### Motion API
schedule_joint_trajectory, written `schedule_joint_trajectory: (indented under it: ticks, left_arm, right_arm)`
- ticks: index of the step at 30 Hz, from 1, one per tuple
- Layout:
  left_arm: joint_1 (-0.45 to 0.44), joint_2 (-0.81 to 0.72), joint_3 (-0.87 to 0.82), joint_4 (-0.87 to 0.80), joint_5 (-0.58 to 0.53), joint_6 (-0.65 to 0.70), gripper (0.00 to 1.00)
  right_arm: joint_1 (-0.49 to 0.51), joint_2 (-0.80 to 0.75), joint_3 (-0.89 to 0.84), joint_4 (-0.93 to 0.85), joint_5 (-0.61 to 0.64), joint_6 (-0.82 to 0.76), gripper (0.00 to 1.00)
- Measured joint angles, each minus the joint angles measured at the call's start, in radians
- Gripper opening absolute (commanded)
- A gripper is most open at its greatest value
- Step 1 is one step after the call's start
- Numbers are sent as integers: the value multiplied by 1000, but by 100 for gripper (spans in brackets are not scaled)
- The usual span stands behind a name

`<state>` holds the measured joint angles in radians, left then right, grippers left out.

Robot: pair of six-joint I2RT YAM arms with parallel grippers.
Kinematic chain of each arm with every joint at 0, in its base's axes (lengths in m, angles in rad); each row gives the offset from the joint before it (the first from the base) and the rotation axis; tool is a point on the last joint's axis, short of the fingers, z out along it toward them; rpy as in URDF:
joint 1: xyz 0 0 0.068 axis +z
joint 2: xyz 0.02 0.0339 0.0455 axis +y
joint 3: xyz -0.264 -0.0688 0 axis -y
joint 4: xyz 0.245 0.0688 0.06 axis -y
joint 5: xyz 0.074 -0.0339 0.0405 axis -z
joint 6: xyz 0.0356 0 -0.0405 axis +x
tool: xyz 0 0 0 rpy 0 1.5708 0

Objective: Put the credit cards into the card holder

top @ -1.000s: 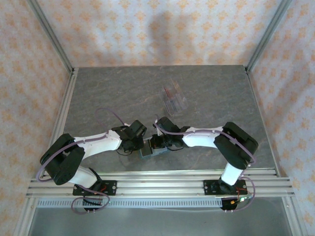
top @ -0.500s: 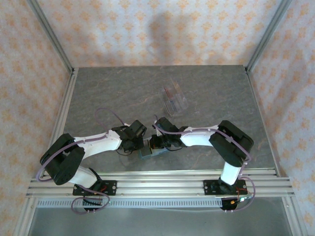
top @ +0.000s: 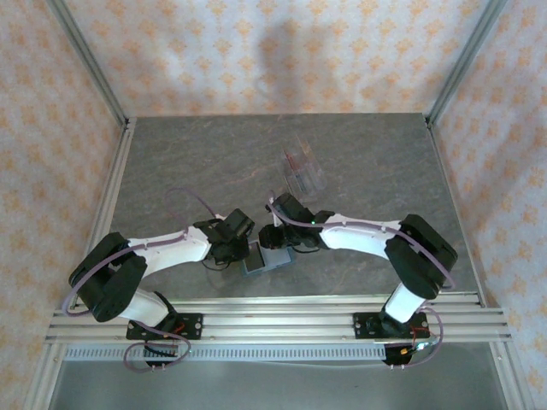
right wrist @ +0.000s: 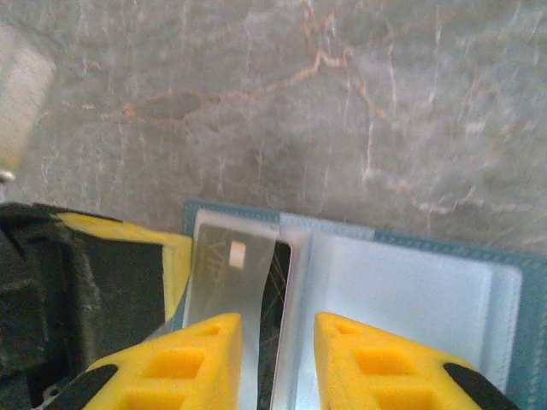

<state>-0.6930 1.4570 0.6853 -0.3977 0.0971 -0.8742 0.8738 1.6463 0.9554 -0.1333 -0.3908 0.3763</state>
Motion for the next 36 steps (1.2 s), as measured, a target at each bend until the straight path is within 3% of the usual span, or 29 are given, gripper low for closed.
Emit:
schedule_joint_trajectory:
  ticks: [7,20,28,33,36]
  left_arm:
    - [0,-3,-3,3,0,0,2]
    - [0,-5,-6,6,0,0,2]
    - [0,-5,-6,6,0,0,2]
    - [0,-5,-6,6,0,0,2]
    - [0,-5,-6,6,0,0,2]
  right_arm:
    - [-11,50,87,-105,53,-85,28]
    - [-10,138,90,-170,87,-135,29]
    - [47,143,82,-151,213,-130,29]
    - [80,141,56,-107,288,-98,26]
    - [97,135,36,-74,324,-74,18]
